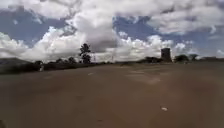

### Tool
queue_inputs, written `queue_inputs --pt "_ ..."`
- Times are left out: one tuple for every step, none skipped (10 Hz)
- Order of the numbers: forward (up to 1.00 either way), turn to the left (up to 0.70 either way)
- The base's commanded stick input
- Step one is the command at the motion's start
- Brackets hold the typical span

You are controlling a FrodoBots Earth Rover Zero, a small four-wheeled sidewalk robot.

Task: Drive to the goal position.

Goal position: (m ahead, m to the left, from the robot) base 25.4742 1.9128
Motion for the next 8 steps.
queue_inputs --pt "1.00 0.00" --pt "1.00 0.00" --pt "1.00 -0.02" --pt "1.00 -0.09" --pt "1.00 -0.35" --pt "1.00 -0.25" --pt "1.00 -0.14" --pt "1.00 -0.03"
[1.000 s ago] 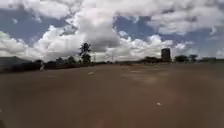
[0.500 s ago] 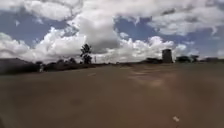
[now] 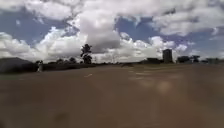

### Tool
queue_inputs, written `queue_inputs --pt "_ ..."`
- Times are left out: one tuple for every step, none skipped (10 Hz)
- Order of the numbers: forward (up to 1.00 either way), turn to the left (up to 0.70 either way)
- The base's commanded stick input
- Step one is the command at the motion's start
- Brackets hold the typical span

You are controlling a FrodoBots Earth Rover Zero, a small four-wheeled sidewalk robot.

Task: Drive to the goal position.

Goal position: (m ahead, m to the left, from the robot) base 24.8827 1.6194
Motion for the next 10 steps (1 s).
queue_inputs --pt "1.00 0.00" --pt "1.00 0.00" --pt "1.00 0.00" --pt "1.00 0.00" --pt "1.00 0.00" --pt "1.00 0.00" --pt "1.00 0.00" --pt "1.00 -0.02" --pt "1.00 -0.15" --pt "1.00 -0.34"
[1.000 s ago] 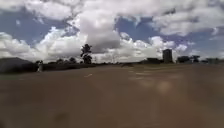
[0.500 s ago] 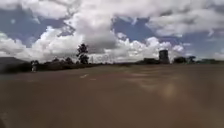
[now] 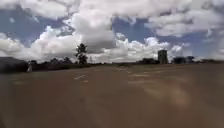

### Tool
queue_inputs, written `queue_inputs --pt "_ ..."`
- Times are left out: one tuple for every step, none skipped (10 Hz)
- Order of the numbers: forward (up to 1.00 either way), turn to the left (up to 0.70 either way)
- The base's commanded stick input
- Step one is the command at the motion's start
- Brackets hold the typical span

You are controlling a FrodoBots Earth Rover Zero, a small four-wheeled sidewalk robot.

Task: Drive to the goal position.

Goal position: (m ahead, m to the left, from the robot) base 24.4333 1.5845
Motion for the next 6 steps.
queue_inputs --pt "1.00 -0.16" --pt "1.00 0.00" --pt "1.00 0.00" --pt "1.00 0.00" --pt "1.00 0.00" --pt "1.00 0.00"
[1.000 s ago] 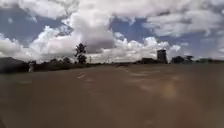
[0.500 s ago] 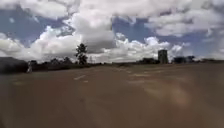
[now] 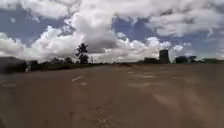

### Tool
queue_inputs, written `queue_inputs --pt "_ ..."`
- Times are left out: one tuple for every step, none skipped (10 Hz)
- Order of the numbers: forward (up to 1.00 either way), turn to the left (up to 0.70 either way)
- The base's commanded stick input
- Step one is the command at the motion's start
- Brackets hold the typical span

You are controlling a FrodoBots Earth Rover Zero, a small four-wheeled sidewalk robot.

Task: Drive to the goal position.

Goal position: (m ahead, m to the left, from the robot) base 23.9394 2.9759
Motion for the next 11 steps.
queue_inputs --pt "1.00 0.00" --pt "1.00 0.00" --pt "1.00 0.00" --pt "1.00 -0.02" --pt "1.00 -0.05" --pt "1.00 -0.29" --pt "1.00 -0.13" --pt "1.00 0.00" --pt "1.00 0.00" --pt "1.00 0.00" --pt "1.00 0.00"
